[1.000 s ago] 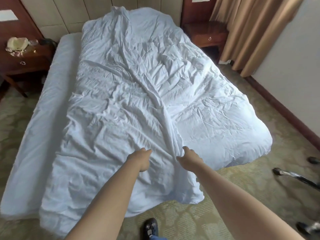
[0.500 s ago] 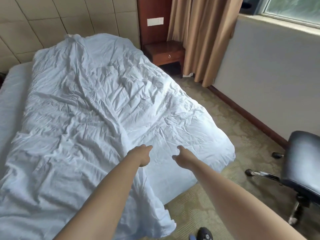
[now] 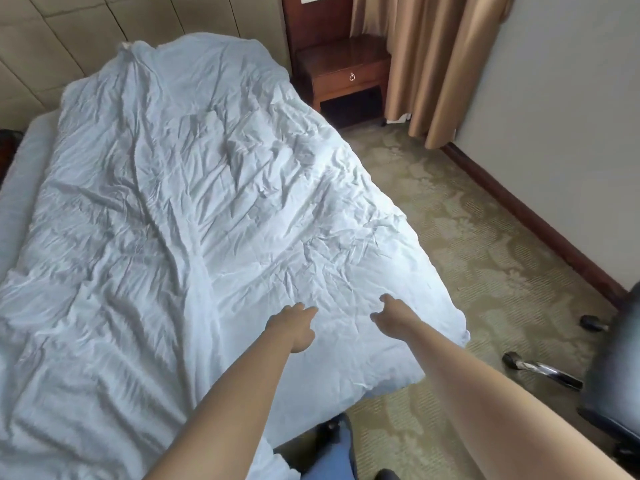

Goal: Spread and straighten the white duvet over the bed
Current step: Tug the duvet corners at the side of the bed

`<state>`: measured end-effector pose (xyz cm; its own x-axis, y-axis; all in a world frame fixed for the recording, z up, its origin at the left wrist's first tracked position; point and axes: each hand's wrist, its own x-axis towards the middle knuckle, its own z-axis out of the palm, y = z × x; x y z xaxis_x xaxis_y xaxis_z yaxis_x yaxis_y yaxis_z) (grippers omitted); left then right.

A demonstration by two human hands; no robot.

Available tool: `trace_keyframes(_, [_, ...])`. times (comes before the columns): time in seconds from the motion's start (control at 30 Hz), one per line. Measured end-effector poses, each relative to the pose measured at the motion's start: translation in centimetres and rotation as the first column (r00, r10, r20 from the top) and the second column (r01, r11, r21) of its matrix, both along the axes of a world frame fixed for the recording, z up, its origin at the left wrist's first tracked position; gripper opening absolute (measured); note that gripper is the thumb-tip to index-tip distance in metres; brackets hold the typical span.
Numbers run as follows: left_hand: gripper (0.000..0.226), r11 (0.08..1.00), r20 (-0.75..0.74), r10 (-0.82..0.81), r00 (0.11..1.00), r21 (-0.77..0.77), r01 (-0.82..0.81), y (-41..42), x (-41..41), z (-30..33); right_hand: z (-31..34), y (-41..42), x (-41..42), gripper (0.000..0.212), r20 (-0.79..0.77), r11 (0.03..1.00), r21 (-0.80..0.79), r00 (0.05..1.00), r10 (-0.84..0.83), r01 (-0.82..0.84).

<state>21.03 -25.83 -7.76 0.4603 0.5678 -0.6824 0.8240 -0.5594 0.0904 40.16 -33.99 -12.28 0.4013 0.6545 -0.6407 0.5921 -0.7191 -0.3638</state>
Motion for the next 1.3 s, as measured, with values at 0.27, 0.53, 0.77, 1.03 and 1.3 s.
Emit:
trace_keyframes(0.27, [0.059,0.990,0.110,-0.037,0.993,-0.129,0.052,5.7,10.1,-5.3,-3.1,2.8,7.0,0.057,0.009,0.991,-0.123,0.998,-0.055,0.056])
trace_keyframes(0.53, [0.058,0.957,0.080,-0.128,0.989,-0.250,0.144,7.2,18.3,-8.9,-6.5,4.3,14.1,0.054,-0.029,0.972,-0.197,0.991,-0.134,0.126])
trace_keyframes(0.77, [0.057,0.944,0.083,-0.053,0.995,-0.321,0.077,7.5,25.1,-12.3,-11.8,5.1,21.1,0.057,-0.101,0.955,-0.218,0.969,-0.226,0.200])
trace_keyframes(1.03, [0.056,0.954,0.122,0.135,0.983,-0.283,-0.096,7.7,31.5,-16.2,-17.2,7.5,25.3,0.088,-0.362,0.890,-0.358,0.836,-0.412,0.283])
trace_keyframes(1.3, [0.043,0.751,0.112,0.645,0.756,-0.277,-0.600,7.9,34.4,-17.1,-16.2,6.2,26.5,0.031,-0.403,0.956,-0.176,0.869,-0.287,0.234])
